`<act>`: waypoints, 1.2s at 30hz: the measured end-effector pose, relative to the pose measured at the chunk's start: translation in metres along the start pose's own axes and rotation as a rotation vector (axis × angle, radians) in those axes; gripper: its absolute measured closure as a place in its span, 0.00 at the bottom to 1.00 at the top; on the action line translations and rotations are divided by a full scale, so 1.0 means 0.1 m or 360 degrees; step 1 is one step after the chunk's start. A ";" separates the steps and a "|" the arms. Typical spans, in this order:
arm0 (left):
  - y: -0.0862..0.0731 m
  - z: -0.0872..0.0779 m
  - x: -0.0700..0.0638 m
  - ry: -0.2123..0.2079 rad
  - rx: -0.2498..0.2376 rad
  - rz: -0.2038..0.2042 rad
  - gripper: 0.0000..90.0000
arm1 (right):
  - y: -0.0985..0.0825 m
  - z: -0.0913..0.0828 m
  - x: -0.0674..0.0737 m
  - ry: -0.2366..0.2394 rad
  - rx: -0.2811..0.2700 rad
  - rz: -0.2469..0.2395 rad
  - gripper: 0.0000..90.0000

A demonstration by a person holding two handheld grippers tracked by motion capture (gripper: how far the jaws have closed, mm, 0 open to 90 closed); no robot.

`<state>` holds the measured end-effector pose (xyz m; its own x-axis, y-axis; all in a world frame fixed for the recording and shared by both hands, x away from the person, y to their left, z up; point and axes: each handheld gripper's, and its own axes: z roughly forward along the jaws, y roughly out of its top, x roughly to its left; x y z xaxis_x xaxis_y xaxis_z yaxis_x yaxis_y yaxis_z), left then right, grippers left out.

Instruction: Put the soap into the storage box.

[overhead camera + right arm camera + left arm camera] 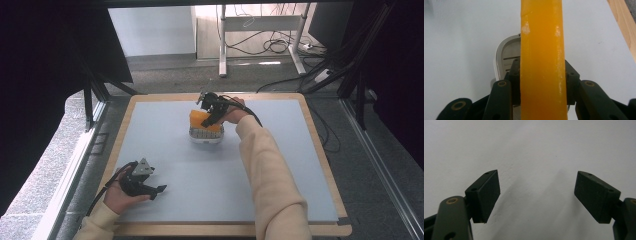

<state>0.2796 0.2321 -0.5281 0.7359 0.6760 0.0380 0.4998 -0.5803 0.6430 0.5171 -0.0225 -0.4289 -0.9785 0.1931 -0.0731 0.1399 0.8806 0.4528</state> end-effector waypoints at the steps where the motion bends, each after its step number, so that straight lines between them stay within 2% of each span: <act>1: 0.00 0.00 0.00 0.0000 0.0004 -0.0001 0.23 | -0.01 0.02 0.00 0.0001 0.0018 -0.0013 0.68; 5: 0.00 0.01 0.00 -0.0001 0.0010 0.0005 0.23 | -0.03 0.07 0.01 0.0009 0.0025 -0.0010 0.68; 19: 0.00 0.01 0.00 -0.0005 0.0019 0.0009 0.23 | -0.05 0.22 0.01 0.0031 0.0132 -0.0010 0.68; 23: -0.01 0.02 0.00 -0.0011 0.0028 0.0011 0.23 | -0.04 0.20 0.01 0.0005 0.0095 0.0004 0.64; 24: -0.01 0.03 -0.01 -0.0017 0.0040 0.0017 0.23 | -0.02 0.12 0.01 -0.0019 0.0035 0.0038 0.58; 27: 0.00 0.03 -0.02 -0.0021 0.0038 0.0014 0.23 | -0.03 0.08 0.01 -0.0052 0.0011 0.0050 0.54; 28: 0.00 0.03 -0.02 -0.0023 0.0038 0.0015 0.23 | -0.04 0.03 0.01 -0.0093 -0.0017 0.0065 0.48; 30: 0.00 0.03 -0.02 -0.0023 0.0039 0.0017 0.23 | -0.05 0.00 0.02 -0.0141 -0.0037 0.0080 0.44; 32: 0.00 0.03 -0.03 -0.0022 0.0039 0.0020 0.23 | -0.07 -0.02 0.02 -0.0180 -0.0060 0.0105 0.43; 35: 0.00 0.04 -0.03 -0.0022 0.0040 0.0021 0.23 | -0.09 -0.04 0.00 -0.0185 -0.0078 0.0141 0.44; 36: 0.00 0.04 -0.03 -0.0023 0.0044 0.0022 0.23 | -0.11 -0.06 0.00 -0.0220 -0.0084 0.0159 0.42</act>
<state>0.2796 0.2287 -0.5313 0.7491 0.6615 0.0354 0.5021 -0.6018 0.6211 0.5146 -0.0344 -0.4285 -0.9295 0.3391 -0.1453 0.2234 0.8308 0.5097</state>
